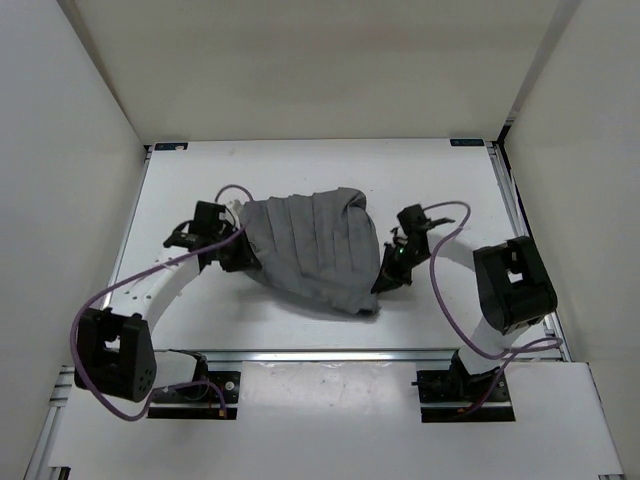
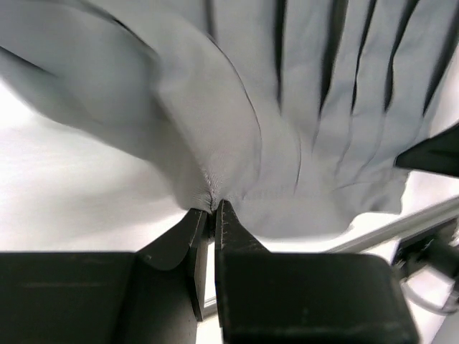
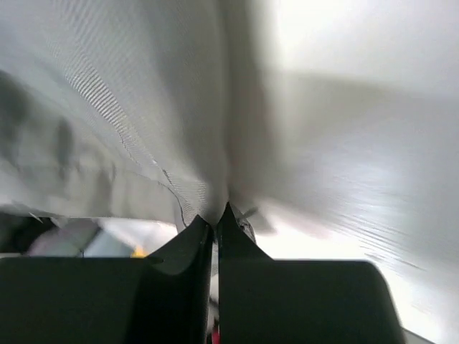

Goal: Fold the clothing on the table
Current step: Flatten the skirt out

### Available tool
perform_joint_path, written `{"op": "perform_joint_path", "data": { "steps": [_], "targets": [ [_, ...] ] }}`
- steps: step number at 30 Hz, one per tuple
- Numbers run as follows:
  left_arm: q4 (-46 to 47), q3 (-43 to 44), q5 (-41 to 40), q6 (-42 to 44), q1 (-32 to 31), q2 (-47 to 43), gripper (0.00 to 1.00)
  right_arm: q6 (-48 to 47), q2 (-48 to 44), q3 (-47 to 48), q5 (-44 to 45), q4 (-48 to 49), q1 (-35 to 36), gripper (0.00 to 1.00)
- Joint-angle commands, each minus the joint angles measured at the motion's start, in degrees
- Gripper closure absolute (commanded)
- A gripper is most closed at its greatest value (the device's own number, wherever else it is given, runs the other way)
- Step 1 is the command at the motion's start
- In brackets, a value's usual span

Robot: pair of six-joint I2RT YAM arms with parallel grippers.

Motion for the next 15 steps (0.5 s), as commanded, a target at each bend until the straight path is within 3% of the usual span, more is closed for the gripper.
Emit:
{"op": "perform_joint_path", "data": {
  "steps": [1, 6, 15],
  "targets": [
    [-2.08, 9.04, 7.10, 5.51, 6.77, 0.64, 1.00, -3.95, -2.64, 10.44, 8.56, -4.79, -6.10, 1.00],
    [-2.88, 13.98, 13.10, 6.75, 9.43, 4.68, 1.00, -6.87, -0.44, 19.42, 11.02, -8.94, -11.90, 1.00],
    [-2.87, 5.03, 13.28, 7.80, 5.29, 2.57, 1.00, -4.49, -3.69, 10.92, 11.20, -7.71, -10.24, 1.00]
  ]
}}
